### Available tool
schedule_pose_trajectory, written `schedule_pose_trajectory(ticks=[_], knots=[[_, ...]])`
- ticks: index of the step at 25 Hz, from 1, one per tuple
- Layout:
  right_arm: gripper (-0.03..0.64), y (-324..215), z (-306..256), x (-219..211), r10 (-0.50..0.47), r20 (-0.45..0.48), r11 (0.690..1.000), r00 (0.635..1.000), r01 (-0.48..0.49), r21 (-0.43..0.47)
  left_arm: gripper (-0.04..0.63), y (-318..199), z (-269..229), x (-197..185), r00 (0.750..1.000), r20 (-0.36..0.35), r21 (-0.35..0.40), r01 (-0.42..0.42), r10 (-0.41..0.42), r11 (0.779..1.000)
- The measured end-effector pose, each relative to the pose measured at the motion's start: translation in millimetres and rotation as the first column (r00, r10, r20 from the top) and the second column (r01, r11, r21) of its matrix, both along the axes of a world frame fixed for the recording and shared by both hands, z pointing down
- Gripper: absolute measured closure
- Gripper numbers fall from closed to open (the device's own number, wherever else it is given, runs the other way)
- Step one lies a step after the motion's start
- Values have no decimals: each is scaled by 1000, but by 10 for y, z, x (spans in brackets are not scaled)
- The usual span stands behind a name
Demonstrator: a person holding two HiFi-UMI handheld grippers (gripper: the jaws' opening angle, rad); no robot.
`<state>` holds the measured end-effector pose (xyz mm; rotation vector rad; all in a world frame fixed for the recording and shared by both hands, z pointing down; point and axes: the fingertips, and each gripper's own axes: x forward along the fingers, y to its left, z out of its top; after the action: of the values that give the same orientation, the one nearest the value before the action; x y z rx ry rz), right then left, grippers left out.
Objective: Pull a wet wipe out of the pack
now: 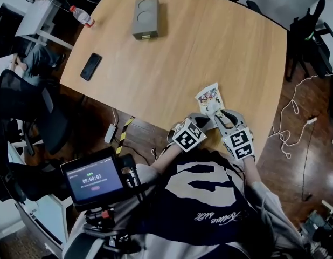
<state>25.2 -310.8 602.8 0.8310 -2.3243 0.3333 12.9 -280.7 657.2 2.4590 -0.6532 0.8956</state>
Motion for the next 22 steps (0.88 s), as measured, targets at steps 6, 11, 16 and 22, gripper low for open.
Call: schedule_pose_trajectory(ticks=[6,11,16,22], knots=[[520,-32,153,-182,-224,-207,969,952,241,58,592,-23,27,-30,1000,-1,-25,0,0,1000],[520,-93,257,-204,-285,-245,951,927,305,48,592,-32,39,24,1000,1,-40,0,0,999],[571,-160,269,-224,-279,-275,950,920,305,58,592,-59,49,22,1000,2,-36,0,0,999],[589,-127,169,-193,-193,-195,978,962,204,41,592,-82,42,-10,1000,13,-33,8,-8,999]])
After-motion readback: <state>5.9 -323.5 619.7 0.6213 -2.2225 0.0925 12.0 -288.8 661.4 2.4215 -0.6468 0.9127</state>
